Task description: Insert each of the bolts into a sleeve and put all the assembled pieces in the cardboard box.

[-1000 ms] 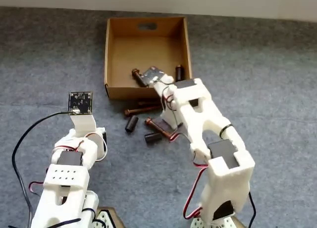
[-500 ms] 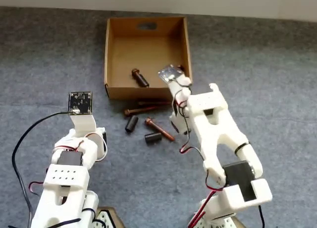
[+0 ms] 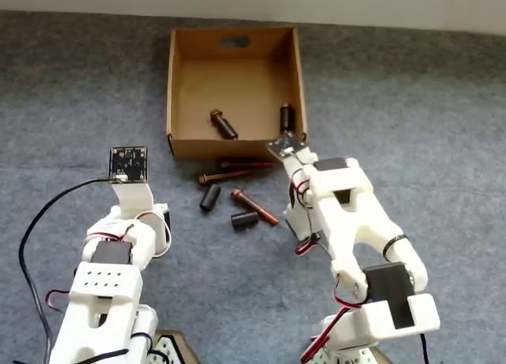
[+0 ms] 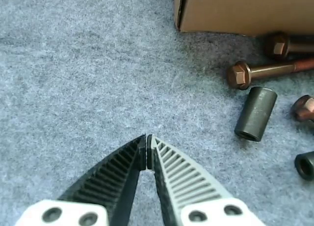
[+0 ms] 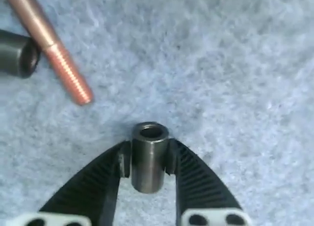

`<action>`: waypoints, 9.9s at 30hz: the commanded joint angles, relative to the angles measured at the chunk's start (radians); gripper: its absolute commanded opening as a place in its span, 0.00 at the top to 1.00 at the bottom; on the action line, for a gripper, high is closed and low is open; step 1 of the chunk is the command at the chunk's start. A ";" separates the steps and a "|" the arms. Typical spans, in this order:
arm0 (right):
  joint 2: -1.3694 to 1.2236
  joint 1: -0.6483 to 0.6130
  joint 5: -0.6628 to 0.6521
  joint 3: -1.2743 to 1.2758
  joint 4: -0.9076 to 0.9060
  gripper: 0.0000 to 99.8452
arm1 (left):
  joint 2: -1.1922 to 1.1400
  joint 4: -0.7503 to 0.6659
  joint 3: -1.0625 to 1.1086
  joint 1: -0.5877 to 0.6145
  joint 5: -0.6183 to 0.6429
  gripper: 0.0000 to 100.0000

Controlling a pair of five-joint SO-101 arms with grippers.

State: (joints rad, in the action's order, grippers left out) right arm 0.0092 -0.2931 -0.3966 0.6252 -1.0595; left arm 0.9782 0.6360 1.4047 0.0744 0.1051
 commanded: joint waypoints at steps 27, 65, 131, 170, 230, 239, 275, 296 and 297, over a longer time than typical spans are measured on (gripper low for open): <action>0.731 0.012 0.213 0.045 -0.111 0.99 | -0.378 0.436 -0.659 -0.035 -0.152 0.95; 1.055 0.248 0.304 0.547 0.185 0.99 | -1.420 0.586 -1.414 -0.438 0.624 0.81; 1.059 0.248 0.304 0.547 0.182 0.99 | -1.434 0.454 -1.409 -0.679 0.468 0.94; 1.061 0.252 0.365 0.549 0.185 0.99 | -1.308 0.585 -1.544 -0.627 0.419 0.99; 1.612 0.094 0.368 1.161 1.024 0.99 | -0.252 -0.654 -0.601 -0.742 0.023 0.99; 1.612 0.096 0.368 1.161 1.024 0.99 | -0.335 -0.723 -0.602 -0.745 -0.064 0.99; 1.612 0.097 0.364 1.161 1.021 0.99 | -0.529 -0.839 -0.673 -0.746 0.049 0.99; 1.612 0.097 0.362 1.161 1.021 0.99 | -0.377 -0.618 -0.639 -0.750 0.140 0.99; 1.612 0.097 0.362 1.161 1.021 0.99 | -0.377 -0.615 -0.638 -0.751 0.141 0.99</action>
State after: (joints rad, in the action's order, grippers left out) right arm 1.6065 -0.1964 -0.0391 1.6763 -0.0591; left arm 0.5516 0.0008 0.7772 -0.6805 0.2371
